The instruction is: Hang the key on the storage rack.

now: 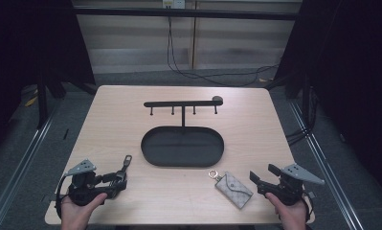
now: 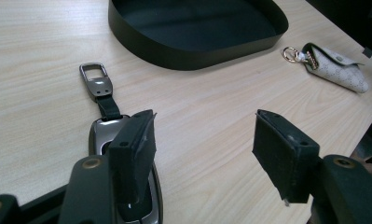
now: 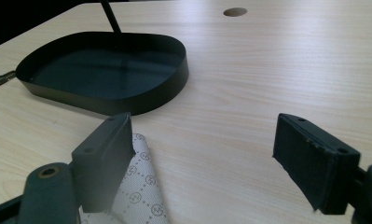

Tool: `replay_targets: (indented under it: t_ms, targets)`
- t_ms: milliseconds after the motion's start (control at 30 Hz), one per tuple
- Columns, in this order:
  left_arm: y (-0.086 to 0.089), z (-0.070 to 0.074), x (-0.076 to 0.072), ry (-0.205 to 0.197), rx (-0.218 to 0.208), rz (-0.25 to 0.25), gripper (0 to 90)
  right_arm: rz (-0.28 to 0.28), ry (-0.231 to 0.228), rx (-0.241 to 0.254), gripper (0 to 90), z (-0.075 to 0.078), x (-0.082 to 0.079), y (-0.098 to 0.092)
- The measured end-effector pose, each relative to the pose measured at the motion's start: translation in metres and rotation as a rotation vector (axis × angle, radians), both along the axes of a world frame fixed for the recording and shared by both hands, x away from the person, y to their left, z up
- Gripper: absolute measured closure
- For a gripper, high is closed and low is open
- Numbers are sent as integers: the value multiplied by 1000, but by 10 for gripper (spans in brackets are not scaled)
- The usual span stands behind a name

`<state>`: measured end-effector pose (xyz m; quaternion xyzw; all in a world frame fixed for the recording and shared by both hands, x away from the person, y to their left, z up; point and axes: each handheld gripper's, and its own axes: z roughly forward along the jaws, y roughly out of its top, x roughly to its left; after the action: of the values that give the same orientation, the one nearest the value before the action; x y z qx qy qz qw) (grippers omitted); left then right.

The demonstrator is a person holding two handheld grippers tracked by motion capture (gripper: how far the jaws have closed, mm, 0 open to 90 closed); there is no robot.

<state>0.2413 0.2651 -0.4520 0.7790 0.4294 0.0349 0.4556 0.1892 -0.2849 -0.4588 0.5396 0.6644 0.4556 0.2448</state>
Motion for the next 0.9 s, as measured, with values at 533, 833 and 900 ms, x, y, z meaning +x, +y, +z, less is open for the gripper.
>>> replay_targets:
  t_ms: [533,833,900]
  targets:
    - [-3,6,0,-1,9,-25,363,11,60,23,203,-3,1,-3]
    - [-7,16,3,-3,12,-46,372,29,71,3,204,-3,2,0]
    - [-8,16,8,3,22,-44,374,30,72,3,203,-3,3,0]
